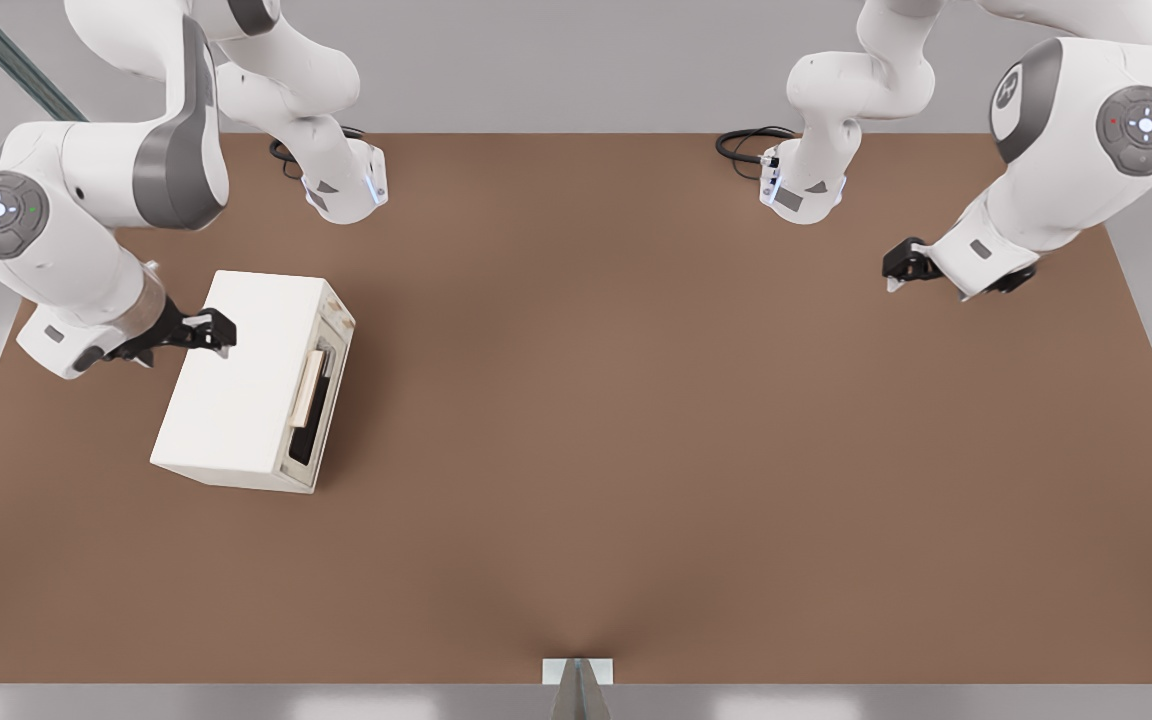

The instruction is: Keep left arm still and open the oven door with right arm

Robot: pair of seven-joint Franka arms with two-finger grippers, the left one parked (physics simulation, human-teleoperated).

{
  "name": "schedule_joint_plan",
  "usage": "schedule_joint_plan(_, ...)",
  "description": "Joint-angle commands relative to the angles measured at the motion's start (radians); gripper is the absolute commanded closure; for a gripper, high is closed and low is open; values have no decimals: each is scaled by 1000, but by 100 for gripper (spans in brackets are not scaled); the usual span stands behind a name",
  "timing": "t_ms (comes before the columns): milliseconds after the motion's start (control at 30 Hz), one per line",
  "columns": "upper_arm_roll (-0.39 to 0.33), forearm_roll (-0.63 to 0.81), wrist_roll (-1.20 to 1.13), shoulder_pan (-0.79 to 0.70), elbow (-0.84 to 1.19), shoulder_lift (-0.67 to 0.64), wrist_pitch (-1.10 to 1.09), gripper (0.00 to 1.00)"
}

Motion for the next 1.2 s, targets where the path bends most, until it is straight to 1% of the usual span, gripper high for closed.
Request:
schedule_joint_plan(0,-1,-5,-97,-1,-2,-2,58,0)
schedule_joint_plan(33,1,-5,-100,0,-28,20,62,0)
schedule_joint_plan(67,1,3,-94,0,-26,84,59,4)
schedule_joint_plan(100,1,15,-93,5,-23,139,41,78)
schedule_joint_plan(133,0,4,-89,35,39,239,39,79)
schedule_joint_plan(167,-33,-46,8,75,96,319,27,79)
schedule_joint_plan(200,-71,-164,130,164,208,412,-80,79)
schedule_joint_plan(233,-172,-177,160,254,273,480,-159,79)
schedule_joint_plan(267,-217,-308,285,330,274,540,-215,79)
schedule_joint_plan(333,-212,-318,472,364,262,557,-260,79)
schedule_joint_plan(467,-198,-318,587,371,236,575,-357,79)
schedule_joint_plan(500,-195,-309,706,371,222,577,-361,79)
schedule_joint_plan(533,-163,-307,777,371,208,577,-373,79)
schedule_joint_plan(633,-140,-310,855,374,207,578,-383,79)
schedule_joint_plan(700,-140,-367,908,379,165,578,-349,79)
schedule_joint_plan(733,-140,-368,900,381,164,578,-324,79)
schedule_joint_plan(767,-143,-373,892,378,119,580,-266,79)
schedule_joint_plan(933,-145,-381,900,381,136,619,-254,79)
schedule_joint_plan(1167,-148,-381,892,382,121,624,-263,79)
